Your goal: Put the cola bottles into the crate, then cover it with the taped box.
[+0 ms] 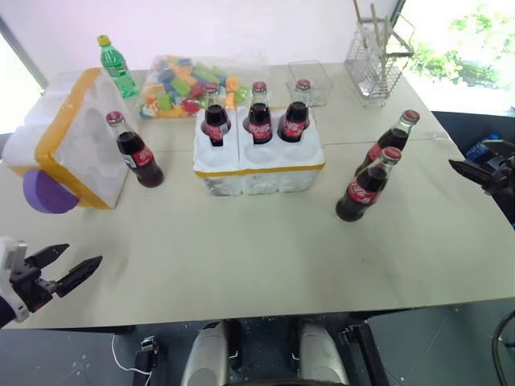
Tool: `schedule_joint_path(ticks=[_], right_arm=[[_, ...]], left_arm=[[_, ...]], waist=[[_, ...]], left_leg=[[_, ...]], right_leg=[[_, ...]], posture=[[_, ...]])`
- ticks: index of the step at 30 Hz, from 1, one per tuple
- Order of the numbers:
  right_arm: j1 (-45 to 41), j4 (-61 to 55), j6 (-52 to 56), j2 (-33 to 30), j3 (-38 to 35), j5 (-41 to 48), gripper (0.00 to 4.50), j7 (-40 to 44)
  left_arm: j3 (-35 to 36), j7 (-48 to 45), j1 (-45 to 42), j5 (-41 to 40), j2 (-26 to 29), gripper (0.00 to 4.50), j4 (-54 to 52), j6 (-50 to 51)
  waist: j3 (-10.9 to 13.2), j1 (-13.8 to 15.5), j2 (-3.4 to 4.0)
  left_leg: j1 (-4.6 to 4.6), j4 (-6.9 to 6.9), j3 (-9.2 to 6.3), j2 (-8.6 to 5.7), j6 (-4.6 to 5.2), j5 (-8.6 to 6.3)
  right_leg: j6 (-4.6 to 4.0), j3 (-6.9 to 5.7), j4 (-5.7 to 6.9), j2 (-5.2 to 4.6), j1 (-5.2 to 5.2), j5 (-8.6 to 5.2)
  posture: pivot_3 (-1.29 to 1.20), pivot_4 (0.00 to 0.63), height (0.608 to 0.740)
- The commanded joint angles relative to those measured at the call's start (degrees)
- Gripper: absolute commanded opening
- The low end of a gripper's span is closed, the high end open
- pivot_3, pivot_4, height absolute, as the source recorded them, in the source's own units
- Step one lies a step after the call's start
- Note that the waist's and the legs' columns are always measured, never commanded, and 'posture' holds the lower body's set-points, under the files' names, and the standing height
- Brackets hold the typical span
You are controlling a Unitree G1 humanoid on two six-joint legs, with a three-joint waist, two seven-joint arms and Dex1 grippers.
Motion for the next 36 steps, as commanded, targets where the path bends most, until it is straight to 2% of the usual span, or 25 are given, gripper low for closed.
schedule_joint_path(ticks=[1, 10, 16, 21, 25, 29, 33, 36], right_arm=[[0.28, -0.30, -1.33, -0.99, -1.53, 0.91, 4.50, 0.01], [1.23, -0.67, -2.39, -0.21, -2.89, 2.03, 4.50, -0.54], [1.29, 0.03, 0.52, -0.41, -2.75, 2.58, 4.50, 0.92], [-3.01, -0.56, 2.73, -4.43, -0.65, 0.58, 4.50, 2.55], [-13.53, -0.98, 11.75, -9.51, 2.51, 0.36, 4.50, 10.72], [-23.02, -5.70, 20.84, -11.09, 5.65, 1.65, 4.50, 18.90], [-27.62, -19.35, 33.82, -11.03, 8.20, 6.30, 4.50, 26.55], [-27.62, -30.79, 43.77, -10.35, 8.32, 11.64, 4.50, 27.59]], left_arm=[[0.90, -0.64, 0.08, 0.47, 0.34, 4.44, -0.97, -1.14], [0.85, 1.08, -2.14, 1.14, 0.01, 4.44, -0.04, -0.86], [0.24, 1.50, -3.67, 0.25, 0.15, 4.44, -0.58, 0.19], [-1.24, 4.80, -9.34, -3.58, -1.83, 4.44, -2.55, 2.22], [-6.93, 8.55, -17.05, -3.24, -3.22, 4.44, -3.11, 2.91], [-11.14, 11.93, -23.05, -1.51, -3.91, 4.44, -2.75, 2.15], [-15.19, 18.49, -29.75, 1.73, -6.12, 4.44, -1.84, 1.89], [-17.13, 22.77, -32.48, 4.86, -7.93, 4.44, -1.49, 1.07]], waist=[[0.00, 0.01, 0.00], [0.00, 0.03, 0.00], [0.00, 0.04, 0.00], [-0.02, 0.20, 0.09], [0.00, 0.24, 0.29], [-0.02, -0.04, 0.25], [-0.02, 0.14, 0.27], [-0.02, 0.37, 0.26]], left_leg=[[0.00, 0.00, 0.00, 0.00, -0.01, 0.01], [0.05, 0.01, 0.01, 0.00, -0.20, 0.19], [0.07, 0.01, 0.01, 0.00, -0.16, 0.24], [0.09, 0.04, 0.01, -0.01, -0.15, 0.25], [0.10, 0.06, 0.00, 0.00, -0.14, 0.25], [0.10, 0.03, -0.02, 0.05, -0.15, 0.25], [0.10, 0.03, 0.02, 0.06, -0.15, 0.26], [0.10, 0.03, 0.02, 0.05, -0.17, 0.27]], right_leg=[[0.00, 0.00, 0.00, 0.00, 0.01, 0.00], [0.02, 0.00, 0.02, 0.01, 0.06, 0.01], [0.11, 0.00, 0.04, 0.01, 0.08, 0.06], [0.14, 0.00, 0.05, 0.00, 0.13, 0.08], [0.17, 0.01, 0.09, 0.01, 0.13, 0.10], [0.19, 0.01, 0.10, 0.06, 0.10, 0.11], [0.21, 0.01, 0.15, 0.05, 0.08, 0.13], [0.21, 0.01, 0.22, 0.04, 0.07, 0.14]], posture=[[0.00, 0.150, 0.736], [0.00, 0.150, 0.736], [0.00, 0.150, 0.736], [0.00, 0.150, 0.736], [0.00, 0.150, 0.736], [0.00, 0.150, 0.736], [0.00, 0.150, 0.736], [0.00, 0.150, 0.736]])
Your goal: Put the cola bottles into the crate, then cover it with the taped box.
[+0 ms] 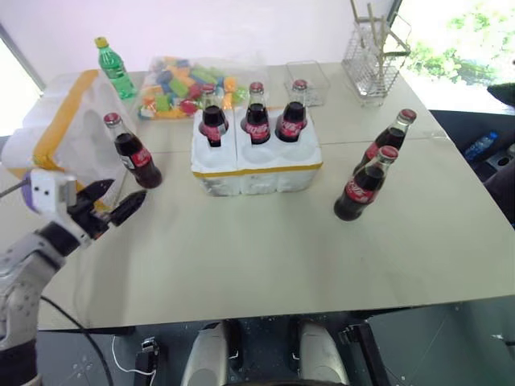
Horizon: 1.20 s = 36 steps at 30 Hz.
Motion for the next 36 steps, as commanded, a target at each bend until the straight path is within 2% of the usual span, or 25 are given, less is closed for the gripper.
schedule_joint_path(ticks=[1, 6, 12, 19, 32, 35, 36], right_arm=[[-1.26, -13.90, 11.06, 0.16, -1.17, 7.41, 4.50, 0.75], [1.56, -25.77, 19.23, 2.72, -3.03, 13.26, 4.50, -4.04], [6.81, -33.82, 23.61, 5.81, -5.23, 19.36, 4.50, -8.51], [10.88, -38.44, 25.02, 9.20, -7.11, 24.19, 4.50, -13.29], [14.72, -41.52, 23.46, 9.57, -6.45, 26.63, 4.50, -16.51], [14.95, -41.43, 23.41, 9.20, -6.32, 26.56, 4.50, -16.79], [14.96, -41.24, 23.49, 9.07, -6.28, 26.55, 4.50, -16.89]], left_arm=[[-1.20, 5.21, -2.17, 3.67, -1.34, 4.44, -0.24, -1.51], [-2.70, 10.65, -5.23, 7.09, -3.73, 4.44, 1.25, -1.51], [-6.70, 11.44, -10.46, 11.63, -4.56, 4.44, 6.70, -4.64], [-11.46, 9.24, -20.14, 16.65, -4.72, 4.44, 20.28, -10.48], [-16.51, 5.95, -31.83, 22.91, -7.50, 4.44, 41.01, -20.54], [-16.59, 4.62, -31.73, 22.70, -7.61, 3.63, 40.50, -21.07], [-16.50, 4.37, -31.64, 22.64, -7.47, 3.16, 40.07, -20.59]], waist=[[0.00, 0.07, 0.00], [-0.04, 0.44, -0.13], [-0.05, 1.25, -0.16], [-0.06, 1.54, -0.20], [-0.06, 1.46, -0.22], [-0.06, 1.51, -0.22], [-0.06, 1.57, -0.22]], left_leg=[[0.00, 0.00, 0.00, 0.00, 0.00, 0.00], [-0.01, 0.03, -0.03, -0.02, 0.02, -0.02], [-0.01, 0.06, -0.03, -0.03, 0.02, 0.00], [-0.02, 0.17, -0.04, -0.06, 0.00, 0.04], [-0.11, 0.77, -0.13, -0.02, 0.20, -0.08], [-0.11, 0.82, -0.15, -0.01, 0.44, -0.23], [-0.11, 0.83, -0.17, -0.01, 0.44, -0.22]], right_leg=[[0.00, 0.00, 0.00, -0.01, 0.00, 0.00], [-0.02, -0.01, 0.00, -0.03, 0.02, 0.03], [-0.05, -0.01, 0.03, -0.02, 0.01, 0.05], [-0.05, -0.04, 0.14, -0.01, 0.05, 0.06], [-0.01, -0.12, 0.41, -0.02, 0.16, 0.07], [-0.01, -0.11, 0.49, -0.03, 0.16, 0.07], [-0.01, -0.11, 0.50, -0.04, 0.16, 0.07]], posture=[[0.00, 0.150, 0.736], [0.00, 0.150, 0.736], [0.00, 0.150, 0.736], [0.00, 0.150, 0.736], [0.00, 0.150, 0.736], [0.00, 0.150, 0.736], [0.00, 0.150, 0.736]])
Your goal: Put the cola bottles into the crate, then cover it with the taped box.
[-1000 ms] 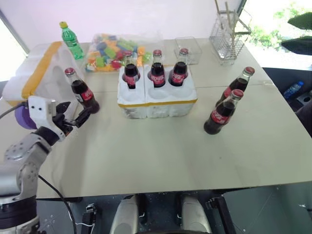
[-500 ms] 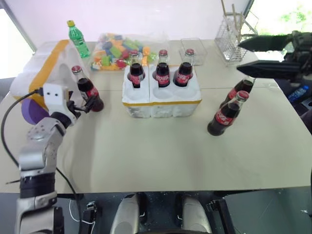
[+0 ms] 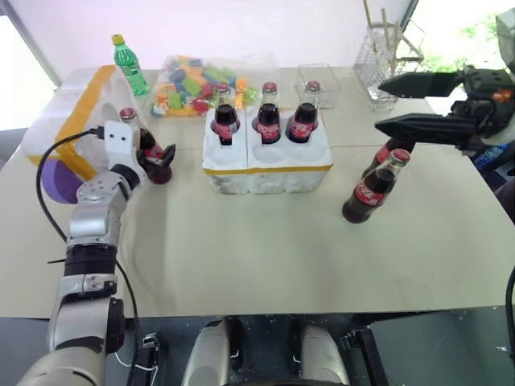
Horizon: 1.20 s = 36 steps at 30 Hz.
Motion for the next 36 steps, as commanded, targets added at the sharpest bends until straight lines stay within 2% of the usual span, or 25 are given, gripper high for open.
schedule_joint_path(ticks=[1, 4, 8, 14, 18, 23, 29, 36], right_arm=[[-0.69, -0.74, -0.51, -1.53, -0.83, 0.82, 4.50, -0.27], [-0.15, -0.40, -0.74, -2.24, -0.12, 0.15, 4.50, 0.04], [-0.22, 0.00, -2.65, -2.03, 0.47, -1.08, 4.50, -0.76], [-0.45, 1.56, -4.18, -1.66, 1.54, -1.84, 4.50, -1.34], [-0.04, 1.98, -5.13, -1.03, 1.96, -2.34, 4.50, -1.98], [0.48, 2.38, -5.75, -0.09, 2.01, -3.07, 4.50, -3.91], [1.17, 1.99, -4.98, -0.36, 0.71, -2.29, 4.50, -6.01], [3.80, -0.12, -4.44, -0.87, -1.13, -1.15, 4.50, -7.36]], left_arm=[[0.09, -1.92, -0.06, -0.45, 0.71, 2.71, -1.62, 0.66], [0.64, -3.64, 0.55, -1.03, 2.62, 2.72, -4.41, 3.18], [2.97, -8.67, -0.14, -6.27, 6.33, 2.72, -11.70, 10.55], [4.69, -15.74, -9.56, -17.84, 11.70, 2.72, -20.14, 25.97], [2.33, -17.32, -16.63, -20.22, 10.73, 2.72, -19.77, 29.73], [-2.83, -18.74, -21.05, -19.04, 5.45, 2.72, -18.54, 28.39], [-10.24, -21.24, -19.76, -11.49, 3.42, 2.72, -14.33, 20.33], [-13.36, -21.63, -17.20, -6.94, 0.81, 2.72, -12.29, 16.25]], waist=[[0.00, 0.06, 0.00], [0.00, -0.03, -0.01], [0.05, -0.20, -0.07], [0.28, 0.17, -0.46], [0.28, 0.00, -0.49], [0.27, -0.06, -0.48], [0.28, -0.15, -0.49], [0.28, 0.01, -0.49]], left_leg=[[0.00, 0.01, 0.00, -0.01, 0.00, 0.00], [-0.02, 0.05, -0.01, -0.01, -0.01, 0.00], [-0.05, 0.05, -0.01, 0.02, -0.03, 0.00], [-0.26, 0.12, -0.08, 0.00, -0.26, 0.14], [-0.31, 0.13, -0.13, -0.09, -0.24, 0.14], [-0.19, 0.11, -0.06, -0.18, -0.27, 0.17], [-0.18, 0.11, 0.10, -0.20, -0.27, 0.17], [-0.19, 0.10, 0.02, -0.14, -0.27, 0.17]], right_leg=[[0.00, 0.00, 0.02, -0.01, 0.00, 0.00], [0.00, 0.00, 0.02, -0.02, 0.00, 0.00], [0.00, 0.00, 0.05, 0.00, -0.08, 0.00], [0.00, -0.01, 0.09, 0.02, -0.19, -0.01], [0.02, -0.04, 0.01, 0.00, -0.13, -0.01], [0.08, -0.03, 0.09, 0.05, -0.06, -0.04], [0.08, -0.03, 0.09, 0.05, -0.09, -0.04], [0.08, -0.02, 0.08, 0.01, -0.12, -0.04]], posture=[[0.00, 0.150, 0.736], [0.00, 0.150, 0.736], [0.00, 0.150, 0.736], [0.00, 0.150, 0.736], [0.00, 0.150, 0.736], [0.00, 0.150, 0.736], [0.00, 0.150, 0.736], [0.00, 0.150, 0.736]])
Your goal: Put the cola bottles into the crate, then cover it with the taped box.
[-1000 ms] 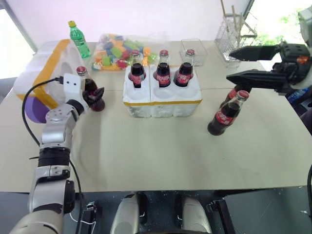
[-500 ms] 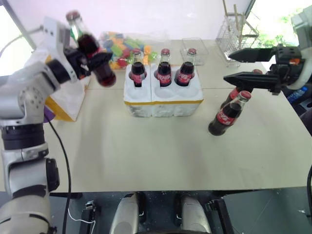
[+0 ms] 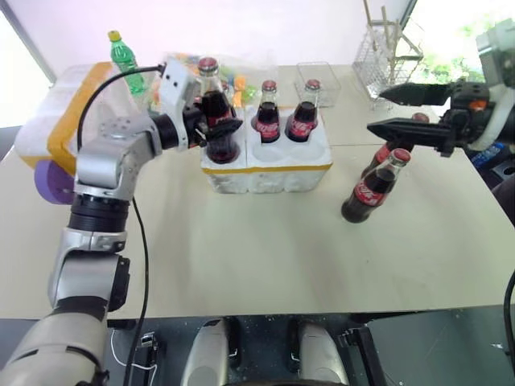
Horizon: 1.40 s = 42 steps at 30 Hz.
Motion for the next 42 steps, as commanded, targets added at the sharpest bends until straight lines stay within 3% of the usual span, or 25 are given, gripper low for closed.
schedule_joint_path(ticks=[1, 16, 17, 19, 26, 32, 37, 42], right_arm=[[0.10, -2.14, -0.29, -0.96, -2.84, 1.05, 4.50, -0.77], [-3.41, 2.02, -3.19, 0.70, 0.77, -2.43, 4.50, -2.44], [-3.45, 2.05, -3.26, 0.72, 0.83, -2.50, 4.50, -2.37], [-3.51, 2.20, -3.40, 0.75, 0.88, -2.63, 4.50, -2.21], [-3.50, 2.66, -4.17, 0.42, 1.19, -3.38, 4.50, -1.63], [-6.69, 5.26, -4.71, -2.42, 0.88, -4.16, 4.50, 0.98], [-8.99, 9.09, -5.60, -2.70, -5.00, -2.02, 4.50, 0.45], [2.11, 3.65, -5.14, -4.92, -12.96, -0.61, 4.50, 1.36]], left_arm=[[-0.04, -0.74, -0.23, 0.95, -0.58, 2.72, -2.64, -2.33], [-2.34, 4.41, 5.13, 8.87, -4.95, 2.72, 2.97, -4.04], [-1.65, 4.58, 5.22, 8.28, -5.24, 3.78, 2.75, -3.67], [-1.04, 4.56, 5.48, 7.73, -5.37, 4.47, 1.94, -3.46], [2.03, 1.52, 7.36, 3.50, -3.90, 4.47, -5.42, -0.78], [13.58, -6.43, 1.32, -11.08, 5.61, 4.47, -11.08, 10.94], [16.92, -15.33, -3.36, -19.56, 14.83, 4.47, -12.03, 17.50], [14.13, -23.19, -1.67, -24.74, 18.42, 4.47, -16.56, 20.91]], waist=[[0.00, 0.04, 0.00], [-0.04, -0.03, 0.04], [-0.04, -0.04, 0.04], [-0.04, -0.06, 0.04], [-0.05, -0.17, 0.06], [-0.01, -0.23, 0.03], [-0.02, 0.03, 0.06], [-0.04, 0.11, -0.01]], left_leg=[[0.00, 0.00, -0.02, 0.02, 0.00, 0.00], [0.07, 0.01, -0.08, 0.05, 0.01, 0.00], [0.11, 0.01, -0.08, 0.06, 0.01, -0.01], [0.14, 0.01, -0.08, 0.08, 0.02, -0.01], [0.13, 0.01, -0.09, 0.10, 0.01, -0.01], [0.05, 0.00, -0.09, 0.12, 0.01, -0.01], [0.06, -0.02, -0.08, 0.08, 0.01, -0.02], [0.11, 0.00, -0.17, 0.07, -0.01, -0.02]], right_leg=[[0.00, 0.00, 0.00, 0.00, 0.01, 0.00], [0.00, 0.00, 0.00, 0.00, 0.07, 0.00], [0.00, 0.00, 0.00, 0.00, 0.10, 0.00], [0.00, 0.00, 0.01, 0.00, 0.12, 0.00], [-0.01, 0.00, 0.02, 0.00, 0.11, 0.00], [-0.01, 0.00, 0.04, 0.02, 0.00, 0.00], [-0.01, 0.00, -0.05, 0.00, 0.07, -0.01], [-0.01, -0.06, -0.12, 0.02, 0.24, -0.01]], posture=[[0.00, 0.150, 0.736], [0.00, 0.150, 0.736], [0.00, 0.150, 0.736], [0.00, 0.150, 0.736], [0.00, 0.150, 0.736], [0.00, 0.150, 0.736], [0.00, 0.150, 0.736], [0.00, 0.150, 0.736]])
